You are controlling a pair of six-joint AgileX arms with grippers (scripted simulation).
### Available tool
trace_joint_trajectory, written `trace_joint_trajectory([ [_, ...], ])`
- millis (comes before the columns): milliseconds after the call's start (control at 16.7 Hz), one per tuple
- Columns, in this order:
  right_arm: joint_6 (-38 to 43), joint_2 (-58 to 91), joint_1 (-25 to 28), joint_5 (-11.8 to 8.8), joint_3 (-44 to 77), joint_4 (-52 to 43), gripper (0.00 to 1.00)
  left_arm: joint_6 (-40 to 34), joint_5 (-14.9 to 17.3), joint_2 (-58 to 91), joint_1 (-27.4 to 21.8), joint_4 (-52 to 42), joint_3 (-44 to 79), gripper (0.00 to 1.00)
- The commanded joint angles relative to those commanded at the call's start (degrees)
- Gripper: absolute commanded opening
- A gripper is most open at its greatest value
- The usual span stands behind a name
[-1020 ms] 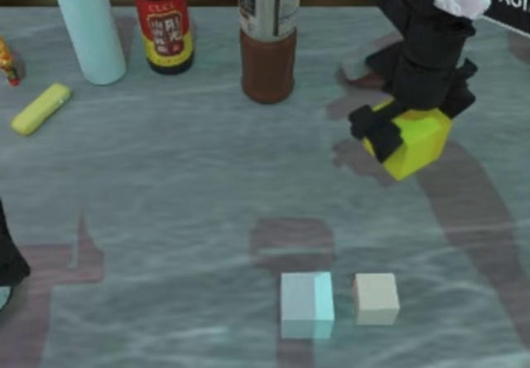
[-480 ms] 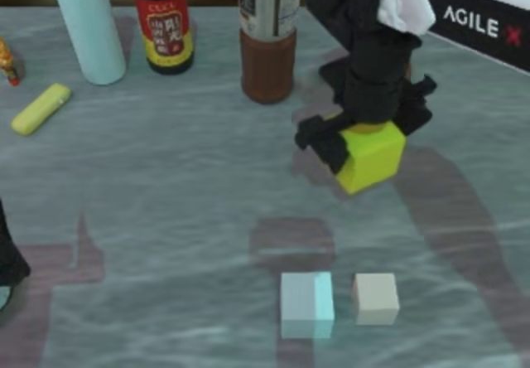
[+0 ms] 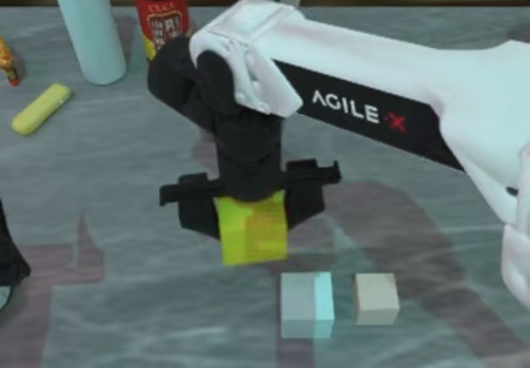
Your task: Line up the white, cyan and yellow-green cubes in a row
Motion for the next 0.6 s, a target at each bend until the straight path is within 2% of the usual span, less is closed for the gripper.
trace_joint_trajectory([
  [180, 10.71, -0.25, 5.9, 0.18, 1.23, -0.69, 0.0, 0.0, 0.0, 0.0, 0.0, 0.0, 0.0, 1.0],
  [300, 14.82, -0.69, 8.45, 0.35, 1.74, -0.76, 0.0, 0.0, 0.0, 0.0, 0.0, 0.0, 0.0, 1.0],
  [600, 16.52, -1.03, 9.51, 0.46, 1.89, -0.69, 0.0, 0.0, 0.0, 0.0, 0.0, 0.0, 0.0, 1.0],
])
